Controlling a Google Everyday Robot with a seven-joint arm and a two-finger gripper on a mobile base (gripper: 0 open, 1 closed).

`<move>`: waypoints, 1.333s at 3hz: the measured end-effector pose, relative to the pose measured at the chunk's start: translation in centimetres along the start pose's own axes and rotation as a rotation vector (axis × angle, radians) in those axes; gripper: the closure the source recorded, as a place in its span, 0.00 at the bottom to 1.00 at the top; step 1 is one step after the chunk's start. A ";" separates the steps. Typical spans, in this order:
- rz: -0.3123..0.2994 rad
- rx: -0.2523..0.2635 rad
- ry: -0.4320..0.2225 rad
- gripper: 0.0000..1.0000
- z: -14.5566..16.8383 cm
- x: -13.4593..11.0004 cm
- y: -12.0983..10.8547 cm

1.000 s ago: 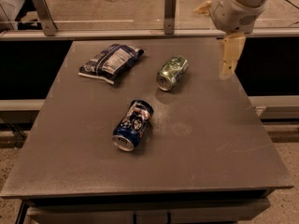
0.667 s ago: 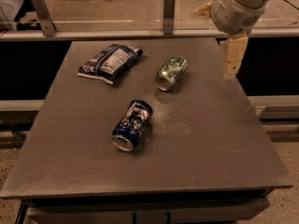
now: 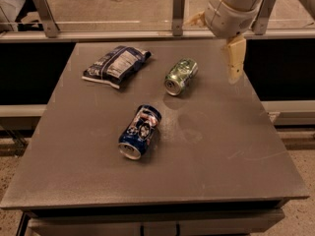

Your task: Pick green can

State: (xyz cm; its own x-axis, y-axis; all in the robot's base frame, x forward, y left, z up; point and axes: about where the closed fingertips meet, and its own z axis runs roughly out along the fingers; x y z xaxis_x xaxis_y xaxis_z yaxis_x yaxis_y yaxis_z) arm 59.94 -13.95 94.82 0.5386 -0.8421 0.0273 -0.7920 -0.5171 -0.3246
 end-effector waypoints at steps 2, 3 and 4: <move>-0.266 -0.059 -0.137 0.00 5.5 -1.4 -2.3; -0.331 -0.066 -0.152 0.00 7.8 -2.2 -2.3; -0.372 -0.095 -0.140 0.18 10.2 -2.6 -1.8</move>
Offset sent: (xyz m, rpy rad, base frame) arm 0.0268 0.0451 -0.0700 0.0128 0.1424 0.4451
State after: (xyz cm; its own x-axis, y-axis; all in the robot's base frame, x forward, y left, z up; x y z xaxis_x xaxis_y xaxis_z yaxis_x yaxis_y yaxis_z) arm 62.91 -9.30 85.68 0.8220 -0.5695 -0.0042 -0.5553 -0.7997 -0.2282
